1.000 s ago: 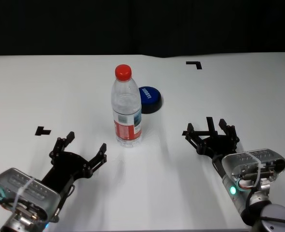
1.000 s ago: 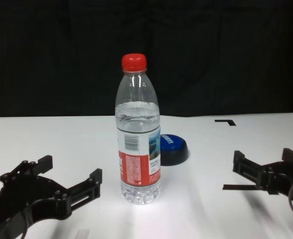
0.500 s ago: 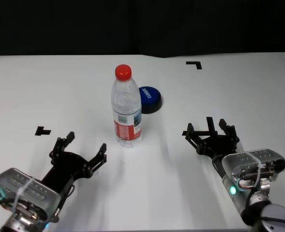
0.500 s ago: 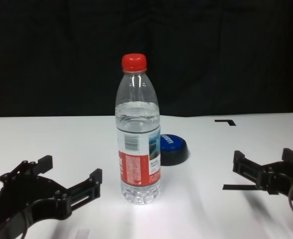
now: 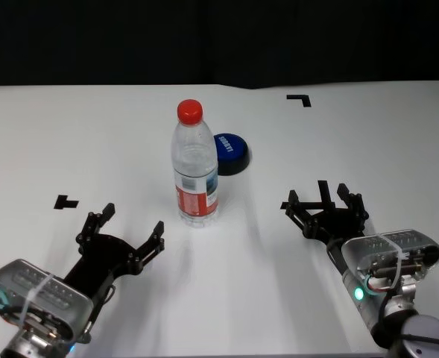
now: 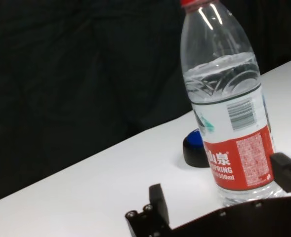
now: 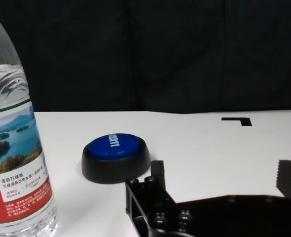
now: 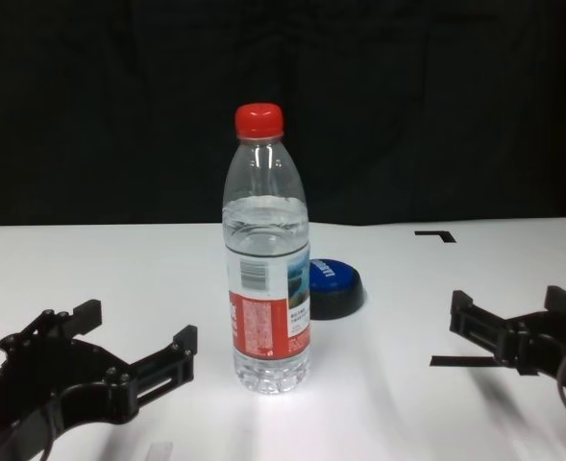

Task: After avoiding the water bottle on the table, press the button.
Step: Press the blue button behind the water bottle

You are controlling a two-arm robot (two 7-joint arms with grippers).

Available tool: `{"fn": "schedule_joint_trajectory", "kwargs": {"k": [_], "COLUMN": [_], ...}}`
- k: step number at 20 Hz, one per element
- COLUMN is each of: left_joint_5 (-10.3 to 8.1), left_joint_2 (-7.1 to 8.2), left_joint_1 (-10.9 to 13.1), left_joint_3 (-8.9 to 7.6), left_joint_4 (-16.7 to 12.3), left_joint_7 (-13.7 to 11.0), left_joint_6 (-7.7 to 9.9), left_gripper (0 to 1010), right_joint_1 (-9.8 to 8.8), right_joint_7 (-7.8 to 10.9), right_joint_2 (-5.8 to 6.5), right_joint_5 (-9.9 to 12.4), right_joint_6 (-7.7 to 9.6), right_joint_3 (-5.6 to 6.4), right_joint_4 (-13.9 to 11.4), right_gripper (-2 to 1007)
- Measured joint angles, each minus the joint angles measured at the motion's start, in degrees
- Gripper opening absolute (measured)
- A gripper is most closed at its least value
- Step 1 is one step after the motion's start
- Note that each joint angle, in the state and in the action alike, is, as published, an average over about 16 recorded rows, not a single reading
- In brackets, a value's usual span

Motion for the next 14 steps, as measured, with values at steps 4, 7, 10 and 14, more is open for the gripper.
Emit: {"fn": "schedule_joint_trajectory", "kwargs": {"k": [4,7,10,14], "left_joint_5": [0.00,0.00,0.00,0.00], "left_joint_2": [0.00,0.00,0.00,0.00], "left_joint_1": [0.0,0.0,0.0,0.0], "left_joint_3": [0.00,0.00,0.00,0.00], "left_joint_4": [0.0,0.0,0.0,0.0], "left_joint_7": [0.0,0.0,0.0,0.0], "left_joint_6": [0.00,0.00,0.00,0.00], "left_gripper": [1003,1003,1003,1003], "right_joint_1": [0.94,1.77,2.68,3.71], "right_joint_7": [1.52,2.94,4.72,7.28], "right_joint_2": [-0.21,-0.31,-0.29,0.11], "right_joint_5": [0.4,0.7,1.2,2.1], "right_joint_6": [0.17,0.35,0.60,1.07], "right_joint_3": [0.20,0.54,1.11,2.29], "right_joint_4": [1.1,2.1,3.0,4.0], "right_gripper": [1003,1003,1003,1003]}}
